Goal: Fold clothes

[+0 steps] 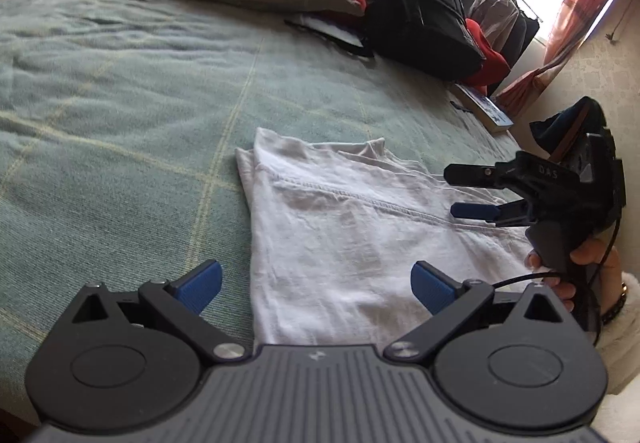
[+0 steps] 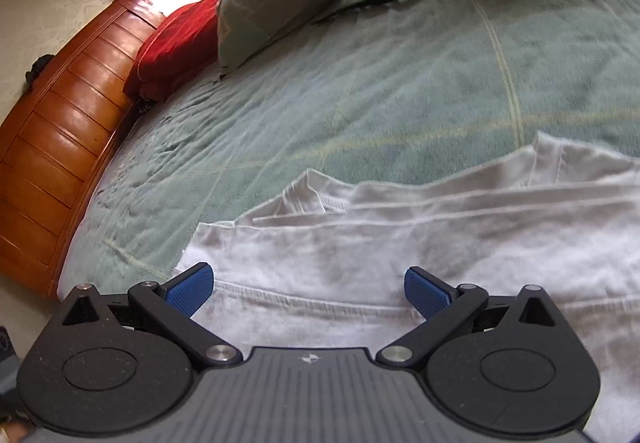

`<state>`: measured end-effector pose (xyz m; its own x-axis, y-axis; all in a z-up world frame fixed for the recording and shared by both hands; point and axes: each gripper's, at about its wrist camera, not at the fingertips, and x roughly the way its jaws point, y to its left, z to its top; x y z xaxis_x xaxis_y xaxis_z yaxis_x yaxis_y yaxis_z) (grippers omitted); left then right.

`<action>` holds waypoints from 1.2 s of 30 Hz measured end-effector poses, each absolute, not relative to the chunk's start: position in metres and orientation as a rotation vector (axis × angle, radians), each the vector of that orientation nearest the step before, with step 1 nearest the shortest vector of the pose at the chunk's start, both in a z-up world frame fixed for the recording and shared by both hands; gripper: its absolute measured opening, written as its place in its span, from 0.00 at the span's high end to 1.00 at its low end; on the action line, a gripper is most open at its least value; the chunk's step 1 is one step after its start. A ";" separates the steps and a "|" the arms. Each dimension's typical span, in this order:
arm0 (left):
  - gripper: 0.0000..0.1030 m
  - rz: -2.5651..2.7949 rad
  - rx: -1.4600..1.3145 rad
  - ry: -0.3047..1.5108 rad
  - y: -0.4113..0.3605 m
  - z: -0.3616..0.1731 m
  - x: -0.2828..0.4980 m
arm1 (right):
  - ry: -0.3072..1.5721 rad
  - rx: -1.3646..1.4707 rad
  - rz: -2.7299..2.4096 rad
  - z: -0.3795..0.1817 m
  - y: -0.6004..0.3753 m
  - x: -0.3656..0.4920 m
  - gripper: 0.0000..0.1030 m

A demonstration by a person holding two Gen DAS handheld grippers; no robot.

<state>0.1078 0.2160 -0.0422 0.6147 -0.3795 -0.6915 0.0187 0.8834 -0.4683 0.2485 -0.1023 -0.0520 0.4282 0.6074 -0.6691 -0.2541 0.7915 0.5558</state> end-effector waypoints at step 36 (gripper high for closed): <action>0.01 -0.600 -0.881 1.070 0.229 -0.104 0.195 | 0.912 0.412 0.659 -0.031 -0.121 0.226 0.00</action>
